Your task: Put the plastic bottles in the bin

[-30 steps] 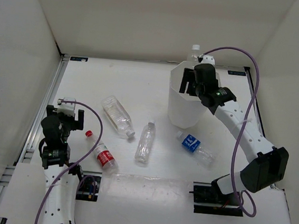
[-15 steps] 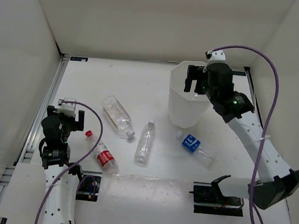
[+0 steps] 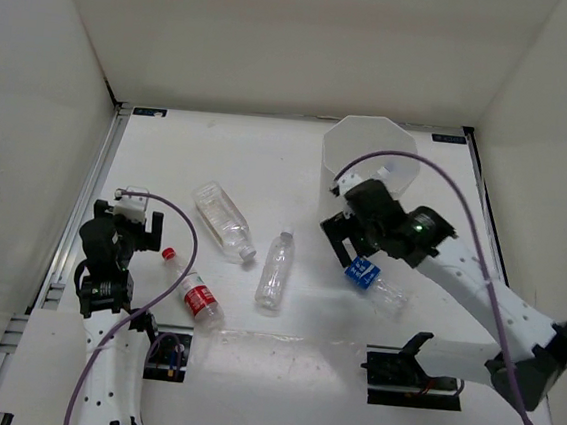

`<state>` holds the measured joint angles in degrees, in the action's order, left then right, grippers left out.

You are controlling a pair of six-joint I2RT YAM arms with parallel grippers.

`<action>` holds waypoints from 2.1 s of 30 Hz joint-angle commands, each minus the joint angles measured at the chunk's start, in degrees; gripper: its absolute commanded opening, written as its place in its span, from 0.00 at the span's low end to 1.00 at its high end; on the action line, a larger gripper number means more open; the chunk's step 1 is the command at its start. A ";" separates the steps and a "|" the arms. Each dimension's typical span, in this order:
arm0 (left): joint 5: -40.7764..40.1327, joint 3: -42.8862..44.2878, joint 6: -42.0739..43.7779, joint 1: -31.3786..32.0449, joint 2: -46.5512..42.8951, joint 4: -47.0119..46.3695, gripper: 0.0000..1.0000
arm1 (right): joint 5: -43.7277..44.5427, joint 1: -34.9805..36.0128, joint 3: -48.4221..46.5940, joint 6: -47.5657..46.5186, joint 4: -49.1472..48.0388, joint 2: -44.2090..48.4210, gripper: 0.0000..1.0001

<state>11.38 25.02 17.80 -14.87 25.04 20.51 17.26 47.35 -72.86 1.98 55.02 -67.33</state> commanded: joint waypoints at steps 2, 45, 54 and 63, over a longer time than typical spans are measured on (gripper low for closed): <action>4.70 0.47 1.01 0.64 -0.08 1.02 1.00 | 4.88 2.03 7.88 0.66 6.59 -5.52 0.99; 4.27 -1.11 1.53 0.64 -0.60 2.60 1.00 | 9.73 13.73 -17.29 6.37 -6.94 -15.46 0.08; 4.27 -1.11 1.53 0.64 -0.60 3.13 1.00 | 23.08 7.43 -28.57 -4.78 -32.94 -10.80 0.04; 4.27 -1.11 0.92 0.64 -1.13 3.13 1.00 | 22.57 -12.09 -26.03 5.92 -28.59 -13.00 0.05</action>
<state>14.46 24.01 18.98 -14.44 24.45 23.51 39.59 38.11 -100.36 3.75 25.17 -80.09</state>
